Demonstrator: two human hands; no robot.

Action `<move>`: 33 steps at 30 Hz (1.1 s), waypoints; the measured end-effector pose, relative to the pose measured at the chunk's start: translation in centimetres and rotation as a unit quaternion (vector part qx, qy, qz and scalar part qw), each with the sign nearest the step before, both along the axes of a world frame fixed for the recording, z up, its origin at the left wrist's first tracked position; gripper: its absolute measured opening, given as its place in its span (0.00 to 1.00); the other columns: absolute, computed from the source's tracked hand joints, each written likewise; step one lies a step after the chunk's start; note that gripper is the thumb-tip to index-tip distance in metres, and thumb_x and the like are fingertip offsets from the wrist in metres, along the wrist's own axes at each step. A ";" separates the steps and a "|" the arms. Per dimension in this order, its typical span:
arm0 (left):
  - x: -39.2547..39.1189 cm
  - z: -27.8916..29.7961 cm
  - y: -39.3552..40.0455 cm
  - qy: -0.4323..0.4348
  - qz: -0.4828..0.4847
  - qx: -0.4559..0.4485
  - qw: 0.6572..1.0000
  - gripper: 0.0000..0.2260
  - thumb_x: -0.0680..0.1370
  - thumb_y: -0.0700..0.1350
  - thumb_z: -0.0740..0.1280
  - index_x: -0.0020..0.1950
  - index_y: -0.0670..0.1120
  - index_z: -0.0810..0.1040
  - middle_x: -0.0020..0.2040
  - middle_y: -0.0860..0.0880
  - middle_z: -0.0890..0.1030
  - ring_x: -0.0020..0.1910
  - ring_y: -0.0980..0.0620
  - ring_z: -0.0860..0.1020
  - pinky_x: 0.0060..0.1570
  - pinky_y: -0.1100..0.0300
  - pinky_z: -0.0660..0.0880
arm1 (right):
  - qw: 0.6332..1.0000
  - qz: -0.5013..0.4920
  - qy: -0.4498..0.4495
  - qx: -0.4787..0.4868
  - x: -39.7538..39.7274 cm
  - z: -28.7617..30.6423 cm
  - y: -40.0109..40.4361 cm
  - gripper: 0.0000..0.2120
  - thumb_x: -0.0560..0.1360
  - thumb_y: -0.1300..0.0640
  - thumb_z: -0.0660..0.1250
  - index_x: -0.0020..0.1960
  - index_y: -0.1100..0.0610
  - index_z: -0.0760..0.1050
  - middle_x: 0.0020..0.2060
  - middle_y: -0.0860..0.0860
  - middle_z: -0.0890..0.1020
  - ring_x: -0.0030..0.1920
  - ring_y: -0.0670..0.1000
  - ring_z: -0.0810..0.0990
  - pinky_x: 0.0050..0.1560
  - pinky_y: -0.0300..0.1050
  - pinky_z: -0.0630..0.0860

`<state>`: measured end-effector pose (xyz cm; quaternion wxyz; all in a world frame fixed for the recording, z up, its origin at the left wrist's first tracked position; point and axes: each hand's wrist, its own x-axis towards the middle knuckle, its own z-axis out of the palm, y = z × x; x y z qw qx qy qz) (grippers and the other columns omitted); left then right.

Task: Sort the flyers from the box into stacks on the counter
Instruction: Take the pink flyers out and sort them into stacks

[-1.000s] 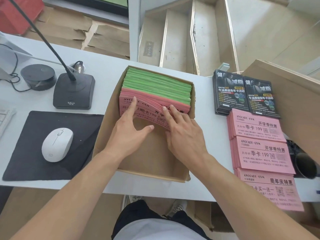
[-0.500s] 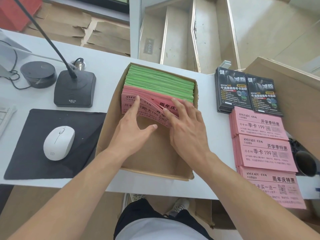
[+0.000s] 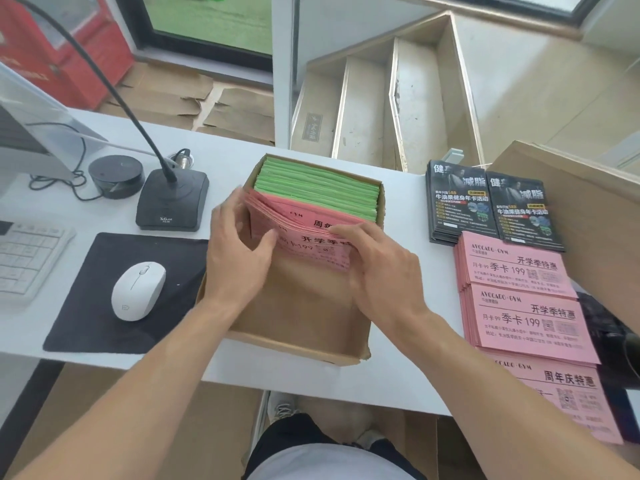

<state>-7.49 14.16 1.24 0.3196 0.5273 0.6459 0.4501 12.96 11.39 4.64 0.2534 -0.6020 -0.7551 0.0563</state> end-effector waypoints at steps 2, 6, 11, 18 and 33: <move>0.0 1.7 -1.1 -0.002 -0.026 0.033 0.999 0.40 0.75 0.46 0.77 0.80 0.58 0.57 0.69 0.74 0.64 0.71 0.70 0.65 0.71 0.70 0.61 | 0.997 0.010 0.059 0.038 1.7 1.5 -1.4 0.19 0.77 0.64 0.63 0.62 0.47 0.79 0.52 0.42 0.80 0.44 0.50 0.81 0.34 0.49 0.78; 2.4 5.4 -4.1 -0.048 -0.135 0.034 0.989 0.54 0.69 0.44 0.81 0.81 0.66 0.47 0.54 0.60 0.81 0.62 0.62 0.79 0.64 0.65 0.71 | 0.988 0.040 0.146 -0.013 8.5 4.3 -4.5 0.20 0.80 0.68 0.61 0.62 0.47 0.80 0.51 0.42 0.78 0.49 0.47 0.80 0.38 0.51 0.80; 10.0 7.2 -8.5 -0.132 -0.253 -0.058 0.957 0.34 0.66 0.38 0.80 0.69 0.54 0.76 0.42 0.54 0.84 0.50 0.61 0.84 0.56 0.68 0.78 | 0.973 0.014 0.190 -0.134 17.8 5.5 -9.9 0.25 0.79 0.70 0.64 0.56 0.38 0.78 0.53 0.38 0.79 0.57 0.46 0.77 0.47 0.45 0.81; 18.9 1.2 -14.7 -0.253 -0.199 -0.164 0.932 0.15 0.66 0.42 0.81 0.51 0.45 0.83 0.47 0.47 0.87 0.51 0.48 0.85 0.50 0.57 0.80 | 0.967 -0.059 0.197 -0.148 23.4 0.5 -13.0 0.22 0.79 0.71 0.62 0.57 0.45 0.79 0.53 0.41 0.80 0.55 0.38 0.75 0.51 0.29 0.72; 16.3 -4.9 -20.2 -0.120 -0.028 -0.110 0.986 0.12 0.74 0.40 0.77 0.54 0.50 0.81 0.49 0.56 0.85 0.51 0.57 0.82 0.50 0.70 0.75 | 0.942 0.076 0.197 -0.262 21.0 -6.0 -10.8 0.17 0.80 0.61 0.68 0.65 0.45 0.76 0.57 0.35 0.77 0.57 0.32 0.74 0.56 0.28 0.68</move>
